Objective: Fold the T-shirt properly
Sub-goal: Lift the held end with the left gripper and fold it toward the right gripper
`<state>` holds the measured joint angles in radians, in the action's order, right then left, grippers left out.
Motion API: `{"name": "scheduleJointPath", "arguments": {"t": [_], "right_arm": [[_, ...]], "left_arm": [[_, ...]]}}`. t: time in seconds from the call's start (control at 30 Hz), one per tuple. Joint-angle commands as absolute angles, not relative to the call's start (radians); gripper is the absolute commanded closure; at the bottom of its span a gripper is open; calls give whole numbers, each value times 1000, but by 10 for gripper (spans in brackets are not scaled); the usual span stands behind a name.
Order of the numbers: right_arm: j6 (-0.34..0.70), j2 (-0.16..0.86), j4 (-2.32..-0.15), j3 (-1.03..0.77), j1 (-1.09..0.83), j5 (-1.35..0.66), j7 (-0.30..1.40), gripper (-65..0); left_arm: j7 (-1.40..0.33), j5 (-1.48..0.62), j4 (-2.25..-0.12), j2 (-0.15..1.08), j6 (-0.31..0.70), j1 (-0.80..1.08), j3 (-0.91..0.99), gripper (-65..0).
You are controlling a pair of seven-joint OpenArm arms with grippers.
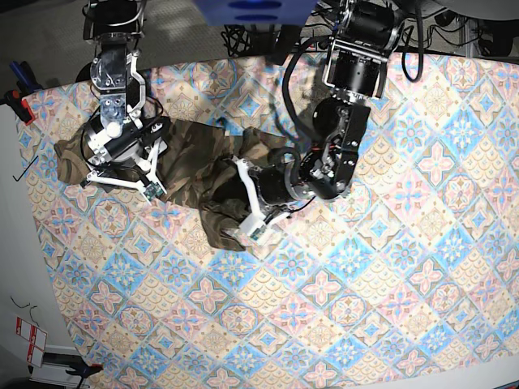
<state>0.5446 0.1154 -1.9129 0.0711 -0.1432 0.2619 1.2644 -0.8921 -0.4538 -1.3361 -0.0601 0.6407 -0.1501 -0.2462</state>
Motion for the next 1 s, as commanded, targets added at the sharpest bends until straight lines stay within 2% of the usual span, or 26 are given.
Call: {"name": "scheduleJointPath", "arguments": {"t": [0.0, 0.17, 0.2, 0.23, 0.43, 0.53, 0.6, 0.8, 0.97], "right_arm": [[538, 120, -1931, 62, -131, 269, 1256, -347], [538, 117, -1931, -31, -133, 269, 1256, -347], [538, 117, -1931, -51, -133, 269, 1256, -347], [538, 117, -1931, -64, -133, 269, 1256, -347], [538, 119, -1931, -96, -128, 269, 1256, -348], [538, 119, -1931, -96, -127, 269, 1256, -348], [538, 119, -1931, -96, -125, 269, 1254, -348], [538, 116, -1940, -131, -84, 269, 1254, -347], [538, 111, -1963, -173, -48, 268, 1254, -346]], "left_arm": [[-869, -484, -1319, -70, 651, -180, -269, 0], [-820, -475, -1294, -84, 650, -189, -340, -3], [-820, -475, -1294, -84, 650, -193, -358, -22], [-822, -475, -1294, -84, 650, -193, -374, -49], [-816, -483, -1294, -87, 654, -197, -390, -313], [-816, -489, -1299, -91, 657, -216, -394, -390], [-816, -503, -1300, -107, 657, -234, -417, -407], [-816, -630, -1359, -105, 657, -291, -424, -406], [-822, -687, -1570, 2, 650, -283, -406, -406]]}}
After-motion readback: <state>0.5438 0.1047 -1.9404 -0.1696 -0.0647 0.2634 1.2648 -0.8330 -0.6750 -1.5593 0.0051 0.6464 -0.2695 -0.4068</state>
